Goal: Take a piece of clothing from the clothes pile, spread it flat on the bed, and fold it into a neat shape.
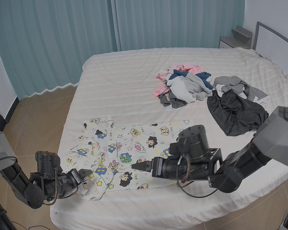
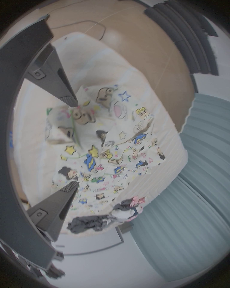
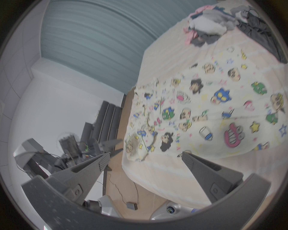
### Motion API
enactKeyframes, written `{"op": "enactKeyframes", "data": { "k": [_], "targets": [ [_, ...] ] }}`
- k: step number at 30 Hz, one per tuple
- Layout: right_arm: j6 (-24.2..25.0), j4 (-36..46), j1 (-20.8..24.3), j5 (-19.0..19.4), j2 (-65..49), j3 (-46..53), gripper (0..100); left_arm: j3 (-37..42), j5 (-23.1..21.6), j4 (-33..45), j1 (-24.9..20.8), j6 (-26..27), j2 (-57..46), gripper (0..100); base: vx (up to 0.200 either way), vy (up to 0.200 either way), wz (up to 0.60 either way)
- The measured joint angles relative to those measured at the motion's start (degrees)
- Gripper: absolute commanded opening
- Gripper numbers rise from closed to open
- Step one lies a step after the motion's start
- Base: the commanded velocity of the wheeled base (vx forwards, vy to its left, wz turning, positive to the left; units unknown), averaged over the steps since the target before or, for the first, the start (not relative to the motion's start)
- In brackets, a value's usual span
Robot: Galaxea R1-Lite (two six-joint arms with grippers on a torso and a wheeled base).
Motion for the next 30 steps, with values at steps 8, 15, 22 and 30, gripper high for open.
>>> {"op": "enactKeyframes", "data": {
  "k": [8, 15, 22, 30],
  "targets": [
    [-0.57, 1.27, 3.44, -7.46, 9.79, -4.41, 100, 3.45, -8.25, -4.46, 1.71, -3.23, -0.39, 100, 0.000, 0.000, 0.00],
    [0.33, 1.01, 1.54, -11.81, 8.69, 0.74, 100, 7.14, -9.37, -14.54, 4.28, -3.45, 1.35, 100, 0.000, 0.000, 0.00],
    [7.14, -2.68, -0.17, -17.66, 4.23, 12.40, 100, 8.46, -7.56, -19.47, 5.44, -3.41, 5.60, 100, 0.000, 0.000, 0.00],
    [12.19, -16.01, -5.88, -21.88, 4.11, 20.20, 100, 5.44, -0.20, -20.43, 6.10, -7.03, 11.28, 100, 0.000, 0.000, 0.00]
  ]
}}
